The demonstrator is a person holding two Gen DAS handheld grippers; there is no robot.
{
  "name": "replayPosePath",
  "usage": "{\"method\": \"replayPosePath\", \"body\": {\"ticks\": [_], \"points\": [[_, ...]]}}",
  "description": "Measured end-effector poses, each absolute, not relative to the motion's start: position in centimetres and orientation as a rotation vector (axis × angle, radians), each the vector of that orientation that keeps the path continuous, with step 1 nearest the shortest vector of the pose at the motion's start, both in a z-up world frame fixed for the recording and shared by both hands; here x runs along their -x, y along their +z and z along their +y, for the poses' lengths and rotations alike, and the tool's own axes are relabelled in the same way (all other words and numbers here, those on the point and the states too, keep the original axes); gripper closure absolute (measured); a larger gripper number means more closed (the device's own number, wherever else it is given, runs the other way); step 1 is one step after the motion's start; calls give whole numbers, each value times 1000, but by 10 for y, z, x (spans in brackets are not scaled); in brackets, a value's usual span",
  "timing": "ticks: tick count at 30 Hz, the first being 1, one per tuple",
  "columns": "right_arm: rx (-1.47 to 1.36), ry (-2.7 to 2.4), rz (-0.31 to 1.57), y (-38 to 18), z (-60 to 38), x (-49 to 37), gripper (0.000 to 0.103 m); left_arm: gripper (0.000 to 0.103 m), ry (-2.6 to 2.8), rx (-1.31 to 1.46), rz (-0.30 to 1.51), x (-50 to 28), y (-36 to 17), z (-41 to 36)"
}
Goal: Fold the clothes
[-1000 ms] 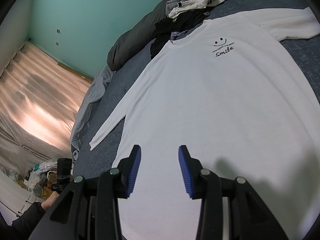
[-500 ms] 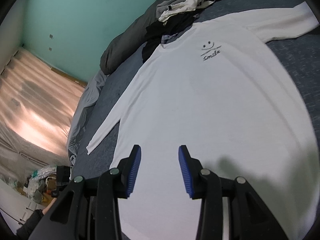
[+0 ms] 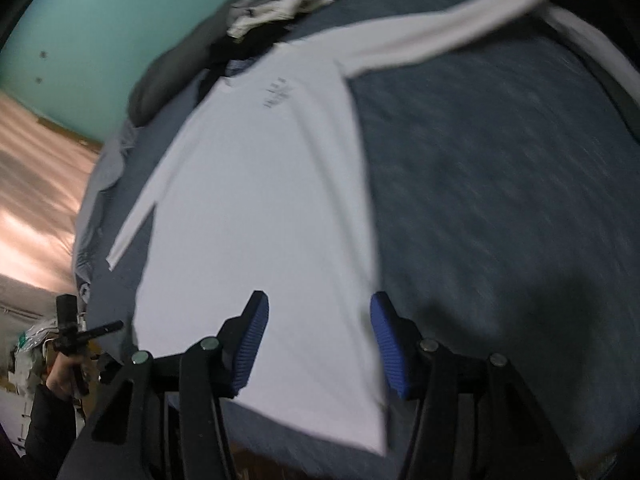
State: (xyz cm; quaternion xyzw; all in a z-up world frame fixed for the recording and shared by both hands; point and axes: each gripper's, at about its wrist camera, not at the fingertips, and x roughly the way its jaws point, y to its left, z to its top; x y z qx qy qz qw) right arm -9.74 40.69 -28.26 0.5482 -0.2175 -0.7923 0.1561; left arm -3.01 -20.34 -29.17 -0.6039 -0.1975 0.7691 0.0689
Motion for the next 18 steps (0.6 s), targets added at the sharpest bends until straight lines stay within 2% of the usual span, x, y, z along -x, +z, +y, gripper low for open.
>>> {"method": "replayPosePath", "body": {"ticks": [5, 13, 18], "points": [[-1659, -2242, -601, -293, 413, 79, 49, 86, 2286, 1835, -597, 39, -311, -198], [-1766, -2166, -571, -311, 400, 59, 49, 86, 2266, 1864, -604, 13, -308, -202], [-1811, -2130, -571, -320, 395, 53, 49, 80, 2261, 1872, -584, 5, -309, -199]]}}
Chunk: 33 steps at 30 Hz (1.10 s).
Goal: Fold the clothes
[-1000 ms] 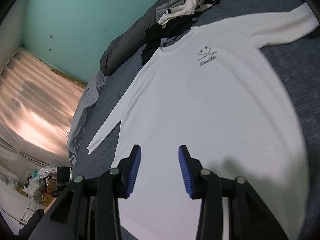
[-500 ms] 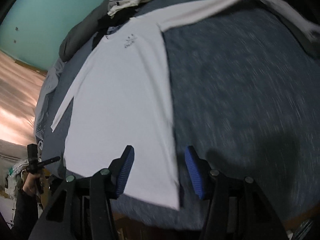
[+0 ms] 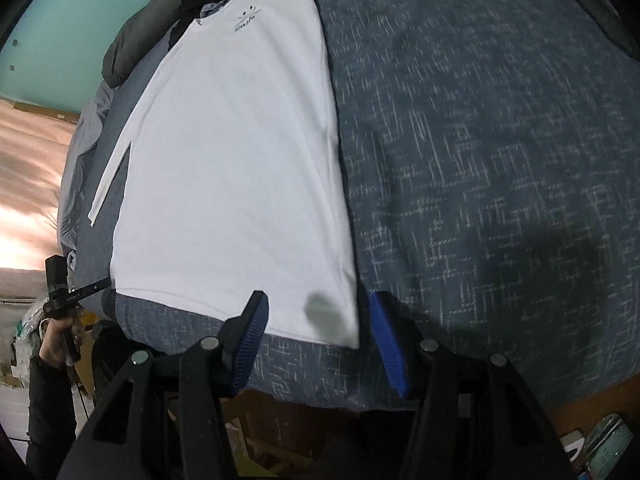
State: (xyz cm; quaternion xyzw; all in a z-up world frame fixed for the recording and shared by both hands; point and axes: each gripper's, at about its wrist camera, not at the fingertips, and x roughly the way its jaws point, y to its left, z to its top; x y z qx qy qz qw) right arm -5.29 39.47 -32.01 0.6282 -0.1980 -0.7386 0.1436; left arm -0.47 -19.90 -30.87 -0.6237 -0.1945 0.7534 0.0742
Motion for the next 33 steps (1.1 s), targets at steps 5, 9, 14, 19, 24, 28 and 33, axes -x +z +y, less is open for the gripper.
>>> {"method": "replayPosePath", "body": {"ticks": [5, 9, 14, 19, 24, 28, 33], "points": [[-1827, -2126, -560, -322, 392, 53, 49, 80, 2270, 1852, -576, 0, -307, -198], [-1840, -2127, -515, -324, 387, 55, 58, 81, 2279, 1834, -564, -4, -305, -198], [-1847, -2141, -454, -325, 383, 55, 95, 100, 2289, 1812, -548, -9, -302, -197], [-1803, -2148, -437, -313, 387, 51, 99, 100, 2298, 1770, -531, -16, -290, -197], [-1760, -2149, -431, -297, 396, 45, 99, 100, 2294, 1721, -518, -31, -269, -202], [-1781, -2133, -422, -305, 403, 41, 99, 100, 2291, 1726, -529, -19, -281, -210], [-1826, -2107, -418, -322, 397, 45, 99, 100, 2284, 1758, -550, -19, -290, -215]]}}
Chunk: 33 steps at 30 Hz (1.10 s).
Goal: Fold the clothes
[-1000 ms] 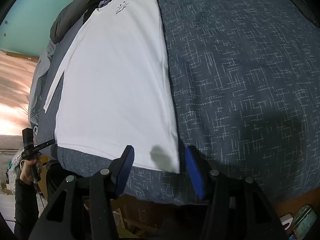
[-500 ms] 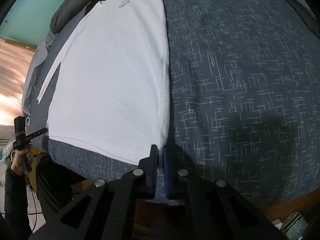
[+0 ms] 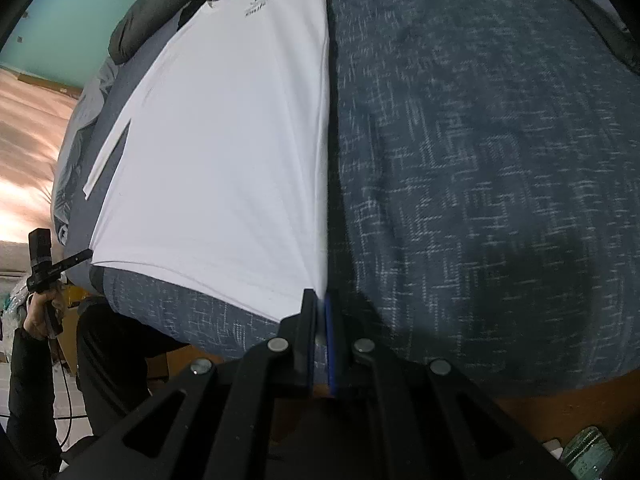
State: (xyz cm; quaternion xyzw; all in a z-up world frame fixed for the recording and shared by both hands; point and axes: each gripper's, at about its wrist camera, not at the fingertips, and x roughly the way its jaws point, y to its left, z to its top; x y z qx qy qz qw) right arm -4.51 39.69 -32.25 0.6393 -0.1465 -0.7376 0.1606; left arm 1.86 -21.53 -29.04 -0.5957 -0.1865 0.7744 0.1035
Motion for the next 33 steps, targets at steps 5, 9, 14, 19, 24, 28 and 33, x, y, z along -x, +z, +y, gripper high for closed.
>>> {"method": "replayPosePath", "body": {"ticks": [5, 9, 14, 19, 24, 28, 33], "points": [[-1852, -2074, -483, -328, 399, 48, 96, 99, 2314, 1752, -572, -17, -287, -225], [-1859, -2089, -496, -320, 408, 50, 70, 92, 2382, 1701, -591, -14, -270, -240], [-1736, -2188, -575, -289, 445, 62, 69, 83, 2465, 1634, -614, -10, -247, -258], [-1523, -2384, -757, -249, 497, 94, 53, 78, 2546, 1548, -644, 15, -226, -274], [-1339, -2579, -837, -208, 573, 142, 52, 74, 2606, 1434, -681, 62, -222, -234], [-1245, -2698, -903, -199, 610, 175, 49, 71, 2630, 1386, -693, 104, -251, -199], [-1190, -2834, -966, -193, 648, 217, 44, 58, 2669, 1352, -733, 142, -259, -178]]}}
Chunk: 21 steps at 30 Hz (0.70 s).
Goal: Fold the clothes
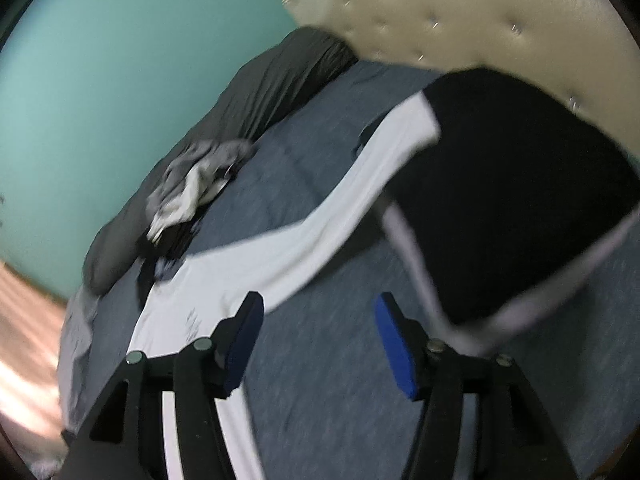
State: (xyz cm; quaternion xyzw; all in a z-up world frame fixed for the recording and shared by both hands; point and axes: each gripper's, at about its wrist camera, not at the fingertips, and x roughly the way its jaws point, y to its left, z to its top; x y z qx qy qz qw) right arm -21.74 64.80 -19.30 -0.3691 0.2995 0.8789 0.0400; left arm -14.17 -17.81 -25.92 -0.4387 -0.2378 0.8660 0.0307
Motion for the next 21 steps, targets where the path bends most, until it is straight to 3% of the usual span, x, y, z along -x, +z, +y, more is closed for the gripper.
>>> {"method": "replayPosePath", "body": {"ticks": [10, 21], "points": [[1037, 2586, 803, -193, 705, 284, 41, 56, 2716, 1296, -722, 195, -286, -149], [1050, 2556, 633, -197, 722, 326, 41, 56, 2702, 1315, -712, 197, -311, -138]]}}
